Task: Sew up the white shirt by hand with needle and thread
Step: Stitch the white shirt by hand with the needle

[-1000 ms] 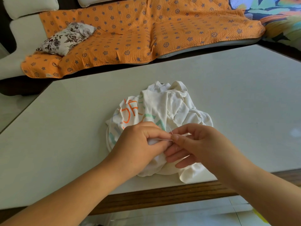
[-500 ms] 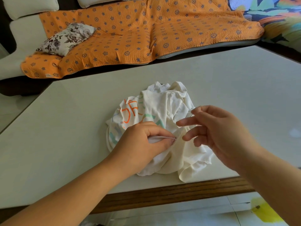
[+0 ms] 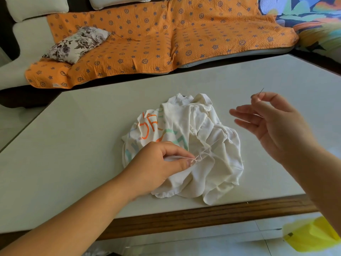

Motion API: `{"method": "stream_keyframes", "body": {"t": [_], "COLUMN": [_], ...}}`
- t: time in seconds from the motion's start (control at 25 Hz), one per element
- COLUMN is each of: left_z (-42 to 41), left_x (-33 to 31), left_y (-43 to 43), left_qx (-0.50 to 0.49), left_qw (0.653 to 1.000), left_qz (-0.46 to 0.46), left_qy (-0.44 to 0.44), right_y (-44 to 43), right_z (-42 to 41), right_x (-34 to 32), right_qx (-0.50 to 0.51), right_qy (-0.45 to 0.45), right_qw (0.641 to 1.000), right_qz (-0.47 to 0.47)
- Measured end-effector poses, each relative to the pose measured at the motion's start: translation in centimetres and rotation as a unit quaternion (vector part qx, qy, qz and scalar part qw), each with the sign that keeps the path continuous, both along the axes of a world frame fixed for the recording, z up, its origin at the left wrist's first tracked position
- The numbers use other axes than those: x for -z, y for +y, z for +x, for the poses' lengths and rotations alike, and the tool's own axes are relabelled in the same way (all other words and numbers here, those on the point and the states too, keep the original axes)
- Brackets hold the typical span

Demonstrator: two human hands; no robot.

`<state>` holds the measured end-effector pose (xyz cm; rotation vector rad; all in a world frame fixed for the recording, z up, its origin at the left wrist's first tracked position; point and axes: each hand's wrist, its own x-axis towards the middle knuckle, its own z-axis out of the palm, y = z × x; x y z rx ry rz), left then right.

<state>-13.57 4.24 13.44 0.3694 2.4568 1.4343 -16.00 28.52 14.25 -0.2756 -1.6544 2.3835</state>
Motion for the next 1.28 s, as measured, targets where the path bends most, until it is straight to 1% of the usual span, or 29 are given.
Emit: {"method": "stream_keyframes", "body": {"t": [0.12,0.24,0.36,0.44,0.48,0.56,0.64,0.68,0.76,0.84,0.92,1.04,1.2,1.28], "left_z": [0.0,0.0,0.0,0.0,0.0,0.0,-0.1,-0.1,-0.2,-0.2,-0.4,-0.5,-0.4,-0.4], "left_x": [0.1,0.1,0.0,-0.1,-0.2,-0.3,-0.3,-0.3,-0.5,-0.6,-0.5,-0.3,-0.2,-0.1], "left_y": [-0.1,-0.2,-0.2,-0.1,-0.1,0.0,-0.1,-0.1,-0.1,-0.1,-0.3,-0.6,-0.4,-0.1], "left_qx": [0.001,-0.004,-0.016,-0.024,-0.027,-0.036,-0.052,-0.061,-0.076,-0.09,-0.105,-0.121,-0.146,-0.155], "left_qw": [1.0,0.999,0.999,0.998,0.997,0.994,0.987,0.982,0.972,0.959,0.948,0.941,0.945,0.948], "left_qz": [0.001,-0.008,-0.006,0.003,0.013,0.049,0.096,0.119,0.162,0.206,0.232,0.24,0.225,0.219], "left_qy": [-0.028,-0.037,-0.047,-0.058,-0.066,-0.09,-0.117,-0.131,-0.156,-0.175,-0.19,-0.206,-0.186,-0.17], "right_y": [0.8,1.2,1.1,0.3,-0.4,-2.3,-4.0,-4.5,-4.9,-5.1,-5.4,-5.0,-4.3,-4.0], "right_z": [0.0,0.1,0.2,0.9,1.4,2.9,4.4,4.8,5.2,5.2,5.0,4.6,4.4,4.4], "right_x": [0.3,0.6,1.0,1.1,1.2,1.7,2.4,2.9,3.5,3.7,3.7,3.4,2.5,2.0], "right_qx": [0.058,0.08,0.091,0.052,0.008,-0.115,-0.215,-0.229,-0.215,-0.199,-0.206,-0.232,-0.236,-0.242], "right_qy": [0.017,0.04,0.037,0.037,0.048,0.064,0.071,0.076,0.089,0.097,0.101,0.078,0.056,0.042], "right_qw": [0.995,0.985,0.961,0.941,0.932,0.904,0.877,0.867,0.856,0.858,0.845,0.816,0.812,0.801], "right_qz": [0.083,0.149,0.257,0.331,0.36,0.407,0.423,0.436,0.462,0.464,0.483,0.524,0.531,0.545]}}
